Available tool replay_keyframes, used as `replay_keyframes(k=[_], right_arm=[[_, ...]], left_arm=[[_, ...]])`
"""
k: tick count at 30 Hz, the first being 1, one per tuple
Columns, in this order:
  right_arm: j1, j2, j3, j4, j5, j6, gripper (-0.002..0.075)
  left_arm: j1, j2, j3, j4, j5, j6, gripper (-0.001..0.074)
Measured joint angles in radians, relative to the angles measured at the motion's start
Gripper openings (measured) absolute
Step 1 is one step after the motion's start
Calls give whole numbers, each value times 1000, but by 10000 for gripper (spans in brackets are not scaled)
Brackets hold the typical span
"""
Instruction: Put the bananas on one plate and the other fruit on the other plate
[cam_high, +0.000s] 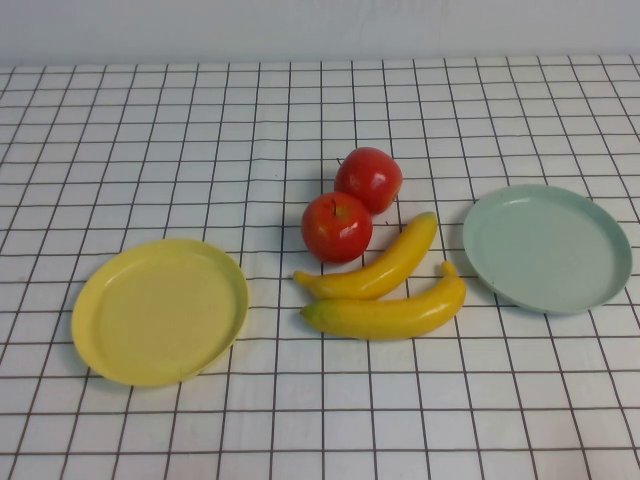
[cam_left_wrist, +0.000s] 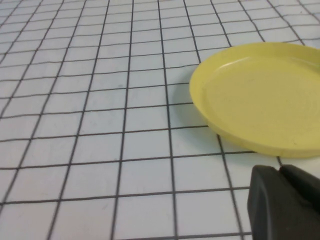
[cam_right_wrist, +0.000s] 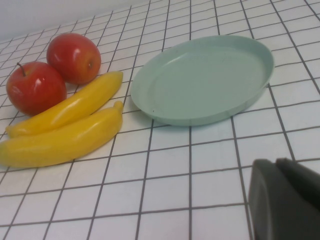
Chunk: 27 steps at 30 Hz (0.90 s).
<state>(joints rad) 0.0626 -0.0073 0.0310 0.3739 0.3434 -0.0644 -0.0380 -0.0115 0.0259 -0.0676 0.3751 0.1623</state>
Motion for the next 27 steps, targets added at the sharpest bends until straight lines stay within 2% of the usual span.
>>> replay_keyframes(k=[3, 8, 10, 16, 24, 27], right_arm=[[0, 0, 0, 0, 0, 0, -15], [0, 0, 0, 0, 0, 0, -15], [0, 0, 0, 0, 0, 0, -15], [0, 0, 0, 0, 0, 0, -15], [0, 0, 0, 0, 0, 0, -15], [0, 0, 0, 0, 0, 0, -15]], left_arm=[[0, 0, 0, -97, -7, -30, -4], [0, 0, 0, -461, -88, -162, -4], [0, 0, 0, -522, -156, -162, -4], [0, 0, 0, -589, -319, -155, -4], [0, 0, 0, -681, -321, -245, -4], [0, 0, -19, -698, -223, -244, -4]])
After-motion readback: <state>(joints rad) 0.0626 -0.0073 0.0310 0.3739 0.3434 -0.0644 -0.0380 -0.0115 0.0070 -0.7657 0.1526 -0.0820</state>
